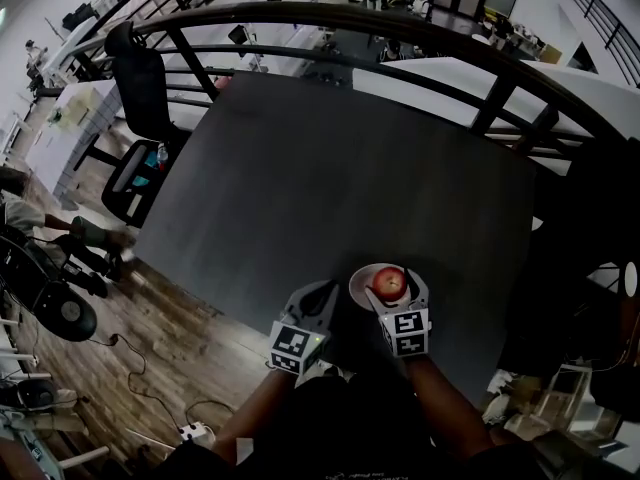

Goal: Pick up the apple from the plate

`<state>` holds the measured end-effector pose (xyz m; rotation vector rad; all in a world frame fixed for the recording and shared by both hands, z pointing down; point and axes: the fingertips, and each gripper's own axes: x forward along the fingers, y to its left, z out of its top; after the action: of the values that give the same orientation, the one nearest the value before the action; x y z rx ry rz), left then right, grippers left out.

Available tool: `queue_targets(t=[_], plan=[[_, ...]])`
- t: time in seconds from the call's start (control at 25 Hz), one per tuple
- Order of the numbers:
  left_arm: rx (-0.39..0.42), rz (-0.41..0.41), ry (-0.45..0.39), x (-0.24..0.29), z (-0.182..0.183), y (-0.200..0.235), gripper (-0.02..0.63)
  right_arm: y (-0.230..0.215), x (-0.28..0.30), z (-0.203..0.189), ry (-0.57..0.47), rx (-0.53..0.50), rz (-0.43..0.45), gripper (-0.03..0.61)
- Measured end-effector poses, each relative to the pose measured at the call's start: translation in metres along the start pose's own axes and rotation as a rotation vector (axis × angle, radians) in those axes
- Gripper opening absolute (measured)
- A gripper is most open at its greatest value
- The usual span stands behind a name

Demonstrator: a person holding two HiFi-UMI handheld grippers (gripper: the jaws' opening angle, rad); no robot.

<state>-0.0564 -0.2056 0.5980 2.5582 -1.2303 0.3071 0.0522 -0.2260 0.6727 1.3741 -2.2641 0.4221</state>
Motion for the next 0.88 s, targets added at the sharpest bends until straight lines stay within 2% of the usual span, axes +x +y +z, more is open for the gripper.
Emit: queue_targets(t=[0.44, 0.88], plan=[[0.032, -0.040, -0.047, -0.002, 0.024, -0.011, 0.026, 0.008, -0.041, 0.063, -0.161, -0.005, 0.037, 0.400], [0.067, -0.064, -0.090, -0.011, 0.046, -0.019, 0.026, 0.019, -0.094, 0.114, -0.321, -0.104, 0.022, 0.400]])
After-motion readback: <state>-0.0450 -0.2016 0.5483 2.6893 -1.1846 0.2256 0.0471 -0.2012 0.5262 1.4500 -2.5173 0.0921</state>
